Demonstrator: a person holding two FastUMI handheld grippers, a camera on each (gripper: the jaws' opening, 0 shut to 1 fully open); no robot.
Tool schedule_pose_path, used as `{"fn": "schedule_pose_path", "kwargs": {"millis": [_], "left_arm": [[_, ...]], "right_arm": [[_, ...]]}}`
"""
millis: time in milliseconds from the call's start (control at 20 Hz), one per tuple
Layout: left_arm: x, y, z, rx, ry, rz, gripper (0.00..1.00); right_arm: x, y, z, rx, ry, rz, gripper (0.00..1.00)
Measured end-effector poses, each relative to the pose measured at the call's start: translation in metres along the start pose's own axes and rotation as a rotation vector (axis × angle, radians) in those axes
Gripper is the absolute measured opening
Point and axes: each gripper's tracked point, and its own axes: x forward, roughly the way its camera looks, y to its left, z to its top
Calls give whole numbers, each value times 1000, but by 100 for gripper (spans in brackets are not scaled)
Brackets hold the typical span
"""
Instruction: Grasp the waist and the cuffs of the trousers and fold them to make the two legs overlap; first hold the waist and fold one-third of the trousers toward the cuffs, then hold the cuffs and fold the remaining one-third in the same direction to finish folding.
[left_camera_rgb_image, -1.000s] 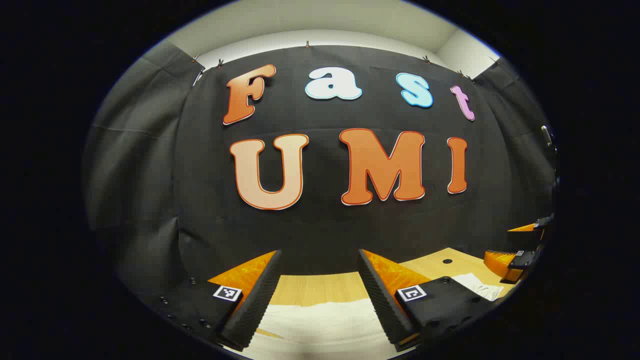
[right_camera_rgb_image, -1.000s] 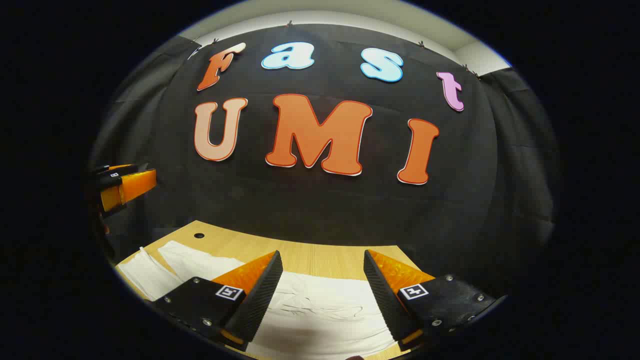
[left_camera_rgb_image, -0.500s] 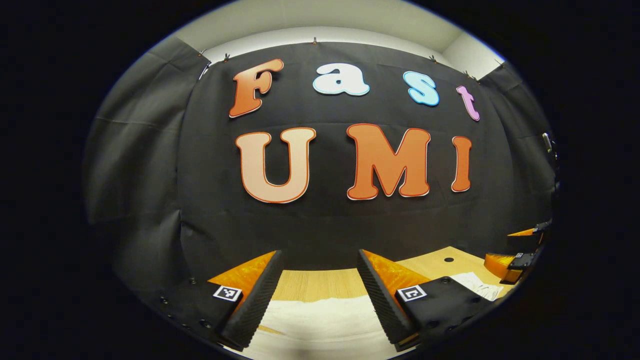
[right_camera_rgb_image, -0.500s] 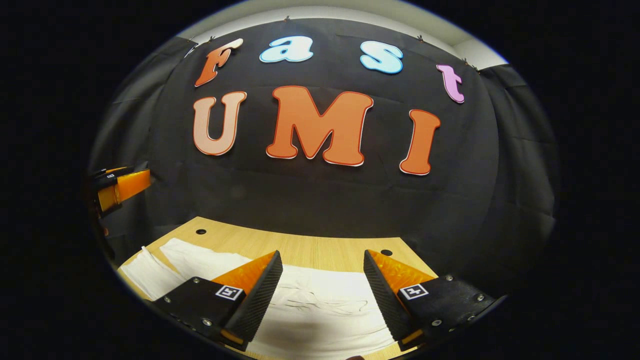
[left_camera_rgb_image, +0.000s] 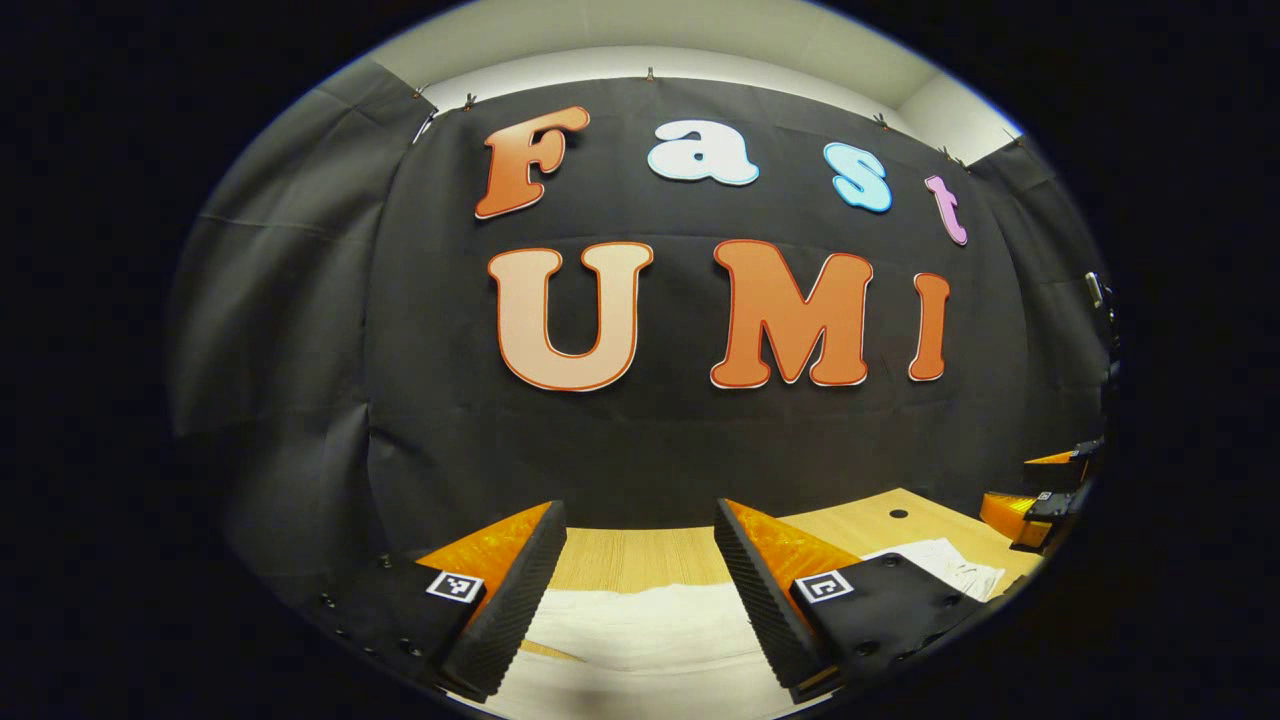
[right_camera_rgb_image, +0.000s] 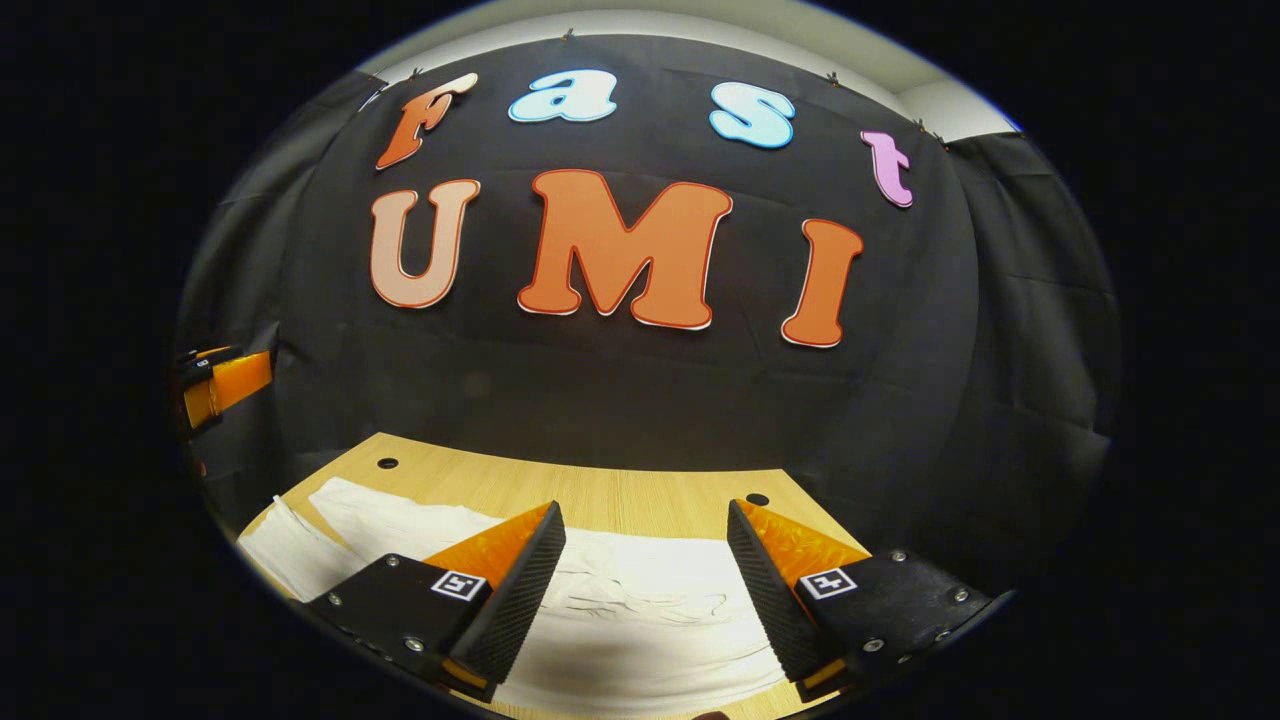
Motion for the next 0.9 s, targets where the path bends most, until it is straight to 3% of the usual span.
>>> {"fn": "schedule_pose_path", "kwargs": {"millis": [200, 400, 650, 900], "left_arm": [[-1, 20, -18, -41, 53, -27, 98], [-7, 47, -60, -124, 183, -22, 98], [-20, 81, -121, -262, 370, 18, 97], [-42, 130, -193, -349, 578, 188, 94]], "right_arm": [[-7, 7, -16, 39, 60, -14, 98], [-14, 2, -39, 66, 132, -52, 98], [-17, -17, -83, 243, 278, -75, 98], [-10, -52, -144, 389, 454, -129, 98]]}}
